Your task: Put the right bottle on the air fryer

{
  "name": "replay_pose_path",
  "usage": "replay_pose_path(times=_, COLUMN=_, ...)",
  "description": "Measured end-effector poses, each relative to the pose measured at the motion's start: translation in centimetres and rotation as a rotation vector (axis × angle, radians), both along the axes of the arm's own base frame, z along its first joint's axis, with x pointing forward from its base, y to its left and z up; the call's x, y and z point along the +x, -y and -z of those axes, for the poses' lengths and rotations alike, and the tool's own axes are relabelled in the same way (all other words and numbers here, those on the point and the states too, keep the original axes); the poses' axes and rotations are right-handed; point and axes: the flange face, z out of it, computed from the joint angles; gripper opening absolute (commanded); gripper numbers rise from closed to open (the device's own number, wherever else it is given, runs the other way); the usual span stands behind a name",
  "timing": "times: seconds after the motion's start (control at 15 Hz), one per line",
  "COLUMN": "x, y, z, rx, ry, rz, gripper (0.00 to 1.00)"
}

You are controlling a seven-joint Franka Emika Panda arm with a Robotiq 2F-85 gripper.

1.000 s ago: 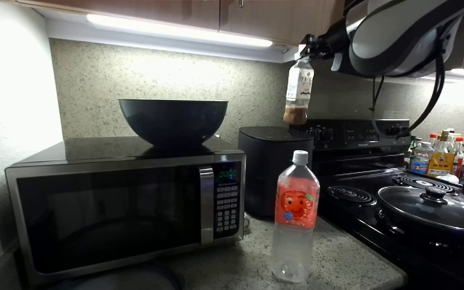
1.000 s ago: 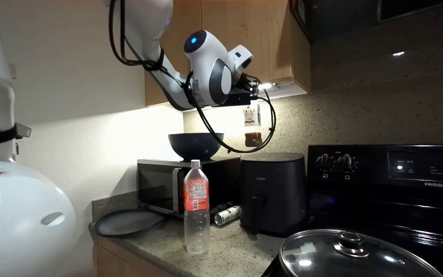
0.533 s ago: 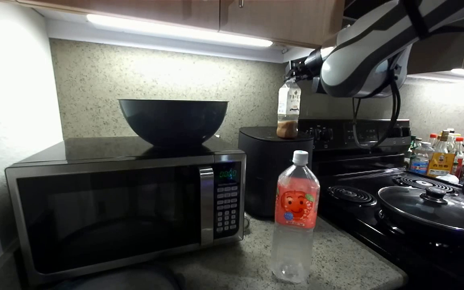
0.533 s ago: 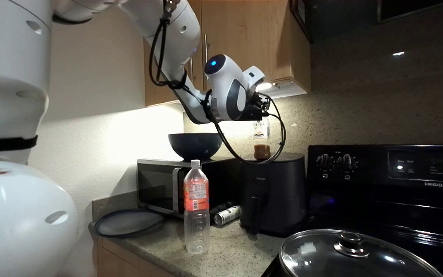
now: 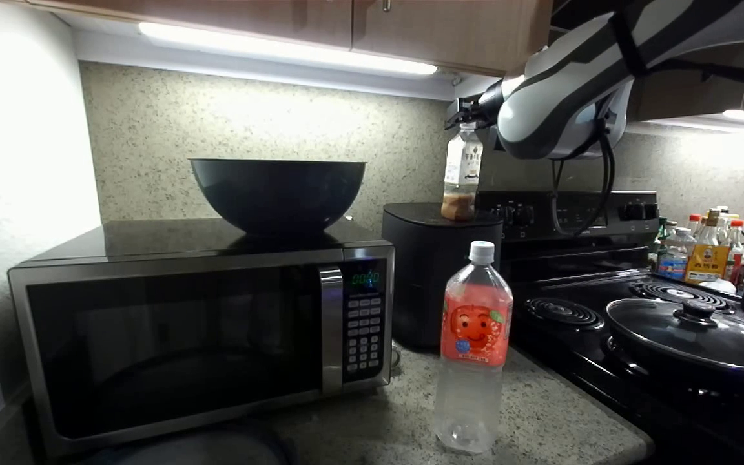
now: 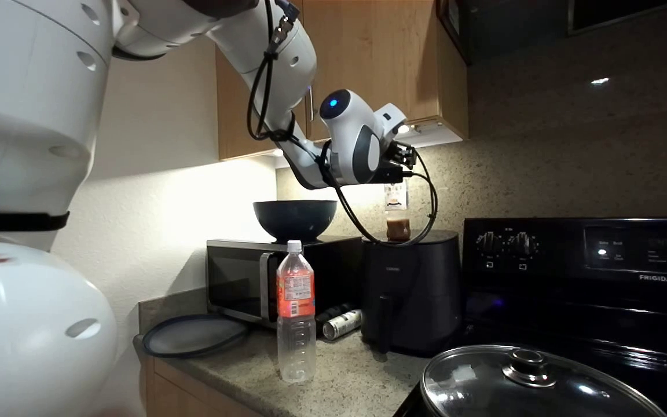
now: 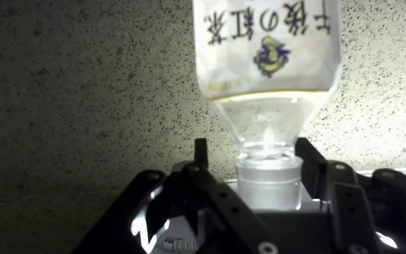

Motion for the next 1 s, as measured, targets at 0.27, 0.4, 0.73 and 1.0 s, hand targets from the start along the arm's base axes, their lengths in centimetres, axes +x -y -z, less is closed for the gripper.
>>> replay_pose_path(times=0.27, x=0.1, y=0.2, z=0.3, rx=0.001, ry=-0.007, rz=0.003, gripper=1.0)
replay_pose_path(times=0.4, x=0.0, y=0.5, z=1.0, rx=0.002, ry=-0.028, rz=0.009, gripper=1.0)
replay_pose_path(times=0.73, x=-1.0, y=3.1, z=2.4, rx=-0.005, ry=-0.12, rz=0.063, gripper=1.0)
replay_pose_path(times=1.0, x=-3.0, y=5.5, z=2.9, rx=-0.03, ry=-0.149, rz=0.099, gripper=1.0)
